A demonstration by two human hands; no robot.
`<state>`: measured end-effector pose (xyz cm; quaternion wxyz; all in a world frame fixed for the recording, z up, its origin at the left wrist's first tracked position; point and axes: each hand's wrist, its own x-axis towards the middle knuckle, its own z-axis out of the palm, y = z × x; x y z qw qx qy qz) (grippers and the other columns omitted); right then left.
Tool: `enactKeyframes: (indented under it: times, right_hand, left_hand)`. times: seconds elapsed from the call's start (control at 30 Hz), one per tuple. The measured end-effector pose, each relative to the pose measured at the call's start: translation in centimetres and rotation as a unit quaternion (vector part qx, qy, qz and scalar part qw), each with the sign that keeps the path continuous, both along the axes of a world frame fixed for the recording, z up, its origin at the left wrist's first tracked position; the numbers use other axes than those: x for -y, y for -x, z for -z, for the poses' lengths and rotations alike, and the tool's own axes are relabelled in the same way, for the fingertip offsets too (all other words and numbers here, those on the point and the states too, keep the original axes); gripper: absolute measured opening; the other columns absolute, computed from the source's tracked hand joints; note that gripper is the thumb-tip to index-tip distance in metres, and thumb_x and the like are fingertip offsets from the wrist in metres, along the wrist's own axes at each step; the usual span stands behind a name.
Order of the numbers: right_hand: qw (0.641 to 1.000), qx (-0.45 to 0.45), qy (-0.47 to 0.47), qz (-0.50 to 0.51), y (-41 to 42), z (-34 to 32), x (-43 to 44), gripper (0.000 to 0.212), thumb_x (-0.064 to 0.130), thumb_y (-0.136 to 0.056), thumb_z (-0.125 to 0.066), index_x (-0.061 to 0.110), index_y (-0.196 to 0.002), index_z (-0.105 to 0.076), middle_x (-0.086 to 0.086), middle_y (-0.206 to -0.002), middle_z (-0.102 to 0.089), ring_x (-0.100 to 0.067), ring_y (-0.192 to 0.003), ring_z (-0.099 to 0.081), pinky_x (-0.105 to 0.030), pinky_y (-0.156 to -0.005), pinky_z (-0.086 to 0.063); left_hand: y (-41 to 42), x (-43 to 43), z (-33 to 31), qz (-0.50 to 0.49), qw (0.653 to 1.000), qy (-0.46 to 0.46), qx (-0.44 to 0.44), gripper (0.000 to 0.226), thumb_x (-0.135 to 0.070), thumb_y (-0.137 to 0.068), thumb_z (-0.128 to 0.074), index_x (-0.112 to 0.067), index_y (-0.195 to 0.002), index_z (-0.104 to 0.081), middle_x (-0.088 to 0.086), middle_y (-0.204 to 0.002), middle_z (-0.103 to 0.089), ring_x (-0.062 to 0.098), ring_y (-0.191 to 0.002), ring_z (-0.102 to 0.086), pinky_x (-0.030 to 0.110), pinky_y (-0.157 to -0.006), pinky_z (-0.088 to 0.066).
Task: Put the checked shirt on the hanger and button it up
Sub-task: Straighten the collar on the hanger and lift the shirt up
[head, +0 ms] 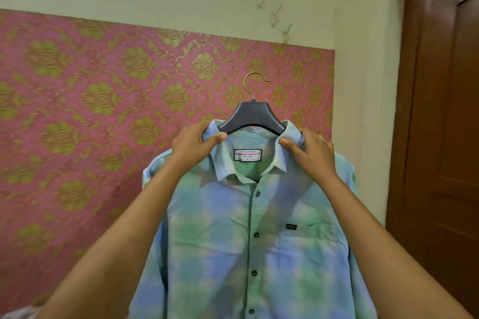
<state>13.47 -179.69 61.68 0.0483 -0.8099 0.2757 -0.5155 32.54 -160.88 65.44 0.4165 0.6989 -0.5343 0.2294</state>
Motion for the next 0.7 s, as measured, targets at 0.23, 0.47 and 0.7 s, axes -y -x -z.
enactKeyframes:
  times: [0.23,0.47,0.7]
  right_hand:
    - [0.999,0.026,0.03,-0.018,-2.8,-4.6,11.7,0.054,0.068,-0.072,-0.037,0.015,-0.078,-0.039,-0.011,-0.081,-0.056,-0.035,-0.085,-0.055,-0.035,-0.068,-0.03]
    - [0.996,0.02,0.053,-0.068,-6.7,-10.7,22.9,0.048,0.063,-0.083,-0.044,0.016,-0.083,-0.038,-0.007,-0.081,-0.052,-0.031,-0.084,-0.054,-0.037,-0.072,-0.03]
    - [0.992,0.054,0.066,-0.092,-12.3,-15.6,31.8,0.047,0.058,-0.086,-0.045,0.012,-0.077,-0.039,0.008,-0.064,-0.036,-0.024,-0.071,-0.045,-0.035,-0.069,-0.03]
  left_hand:
    - [-1.7,11.3,-4.3,-0.019,0.999,0.037,0.026,0.027,-0.037,-0.089,-0.057,-0.018,-0.075,-0.044,-0.008,-0.058,-0.034,0.016,-0.057,-0.033,0.029,-0.049,-0.021]
    - [-5.4,21.8,-9.8,-0.081,0.992,0.075,0.067,0.044,-0.055,-0.08,-0.052,-0.011,-0.085,-0.051,0.008,-0.074,-0.051,0.029,-0.074,-0.049,0.033,-0.055,-0.03]
    - [-9.1,29.7,-14.8,-0.146,0.978,0.106,0.107,0.051,-0.055,-0.084,-0.051,-0.005,-0.077,-0.048,0.005,-0.065,-0.047,0.029,-0.066,-0.046,0.033,-0.052,-0.024]
